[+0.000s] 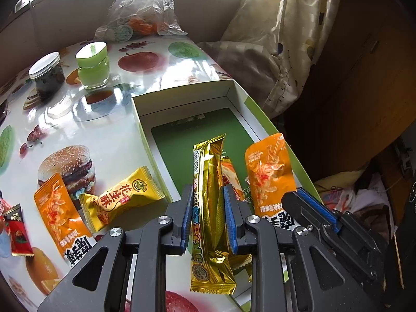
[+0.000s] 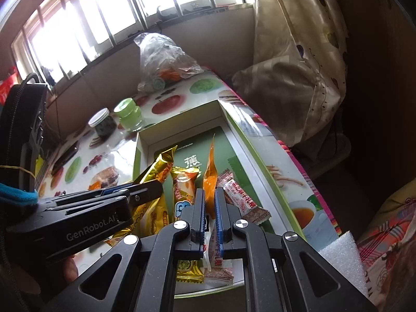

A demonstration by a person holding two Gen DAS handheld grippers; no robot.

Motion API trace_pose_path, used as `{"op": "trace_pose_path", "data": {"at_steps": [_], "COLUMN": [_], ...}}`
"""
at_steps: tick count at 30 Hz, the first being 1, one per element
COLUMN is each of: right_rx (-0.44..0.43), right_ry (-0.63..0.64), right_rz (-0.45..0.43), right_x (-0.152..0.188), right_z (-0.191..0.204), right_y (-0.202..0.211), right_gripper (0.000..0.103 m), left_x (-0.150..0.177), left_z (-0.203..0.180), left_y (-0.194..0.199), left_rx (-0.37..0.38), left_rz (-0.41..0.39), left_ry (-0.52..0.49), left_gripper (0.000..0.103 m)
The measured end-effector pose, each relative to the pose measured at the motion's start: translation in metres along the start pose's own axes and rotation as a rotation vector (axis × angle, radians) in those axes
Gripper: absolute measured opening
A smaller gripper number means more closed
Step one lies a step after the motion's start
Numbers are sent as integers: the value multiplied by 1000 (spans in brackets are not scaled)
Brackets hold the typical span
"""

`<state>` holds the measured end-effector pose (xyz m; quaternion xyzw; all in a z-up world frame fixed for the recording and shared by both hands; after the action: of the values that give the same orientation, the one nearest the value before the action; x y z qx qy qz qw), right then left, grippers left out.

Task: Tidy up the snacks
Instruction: 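Lower both snacks into the green box and open both tools, then withdraw both open tools from the box back toward the snack pile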

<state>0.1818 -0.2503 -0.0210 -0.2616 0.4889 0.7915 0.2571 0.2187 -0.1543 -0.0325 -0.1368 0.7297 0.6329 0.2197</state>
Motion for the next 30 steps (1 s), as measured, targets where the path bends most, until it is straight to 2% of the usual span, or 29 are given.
{"op": "trace_pose_path", "data": {"at_steps": [2, 5, 17, 24, 30], "right_rx": [16, 23, 61, 88, 93], "right_ry": [3, 3, 30, 44, 41], "right_rz": [-1, -1, -3, -14, -23], "right_x": [0, 0, 1, 2, 4], "right_z": [-1, -2, 1, 3, 7], "right_y": [0, 1, 6, 12, 18], "right_gripper": [11, 14, 30, 40, 43], "left_x": [-1, -1, 3, 6, 11], "left_z": [0, 1, 4, 12, 25], "left_y": [1, 2, 17, 34, 50], "left_rx": [4, 1, -7, -42, -74], "left_rz": [-4, -7, -33, -73, -103], "left_ry": [-1, 1, -1, -10, 0], "left_gripper": [31, 34, 38, 40, 41]}}
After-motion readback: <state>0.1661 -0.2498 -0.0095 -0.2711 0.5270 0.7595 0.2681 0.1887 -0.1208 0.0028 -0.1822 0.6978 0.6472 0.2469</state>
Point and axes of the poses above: each gripper's, at about its wrist camera, not at the fingertips, and y roughly against the way its jaws point, z to its left, x to its underside, the point moved 8 cm from there along -y, roughly the way its jaws point, and after that the axes turned 10 degrees about -x, right-handed, at the moved point
